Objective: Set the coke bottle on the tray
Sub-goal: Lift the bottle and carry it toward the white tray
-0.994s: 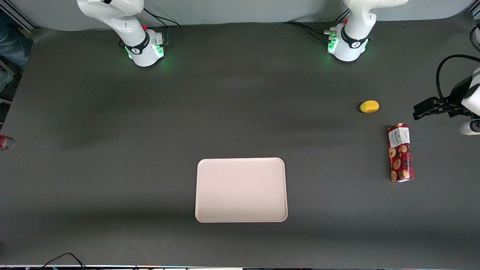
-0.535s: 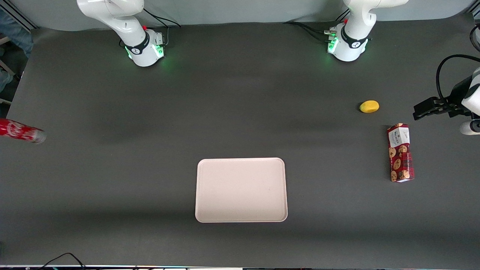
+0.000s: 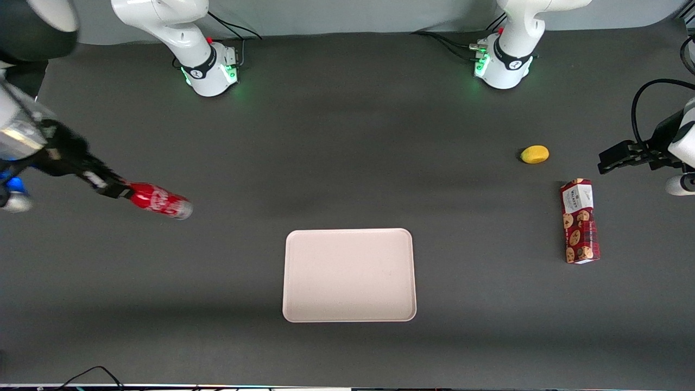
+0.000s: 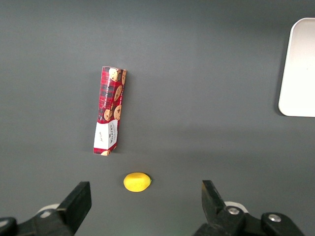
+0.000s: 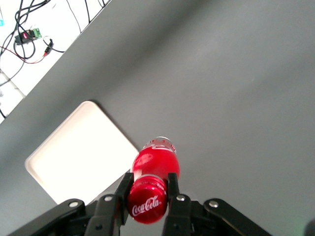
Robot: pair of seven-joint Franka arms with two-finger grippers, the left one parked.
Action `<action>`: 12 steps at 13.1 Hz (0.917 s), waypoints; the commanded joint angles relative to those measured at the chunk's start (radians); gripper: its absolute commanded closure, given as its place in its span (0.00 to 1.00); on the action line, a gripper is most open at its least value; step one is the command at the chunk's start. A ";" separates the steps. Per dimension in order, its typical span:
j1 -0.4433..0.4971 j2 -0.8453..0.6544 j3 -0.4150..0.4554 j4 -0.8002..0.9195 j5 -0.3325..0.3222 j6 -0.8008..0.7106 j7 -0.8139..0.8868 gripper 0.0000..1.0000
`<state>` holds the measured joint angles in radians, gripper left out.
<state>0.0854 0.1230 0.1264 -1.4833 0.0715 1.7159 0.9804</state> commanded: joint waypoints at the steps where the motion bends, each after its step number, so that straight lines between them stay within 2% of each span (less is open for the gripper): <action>1: 0.002 0.091 0.129 0.030 -0.085 0.079 0.246 1.00; 2: 0.011 0.145 0.172 0.063 -0.120 0.097 0.327 1.00; 4: 0.066 0.249 0.193 0.132 -0.215 0.111 0.470 1.00; 6: 0.088 0.311 0.197 0.144 -0.245 0.170 0.536 1.00; 10: 0.106 0.435 0.231 0.147 -0.396 0.319 0.717 1.00; 12: 0.126 0.492 0.237 0.155 -0.429 0.381 0.774 1.00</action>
<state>0.1858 0.5481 0.3520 -1.3939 -0.3024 2.0674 1.6705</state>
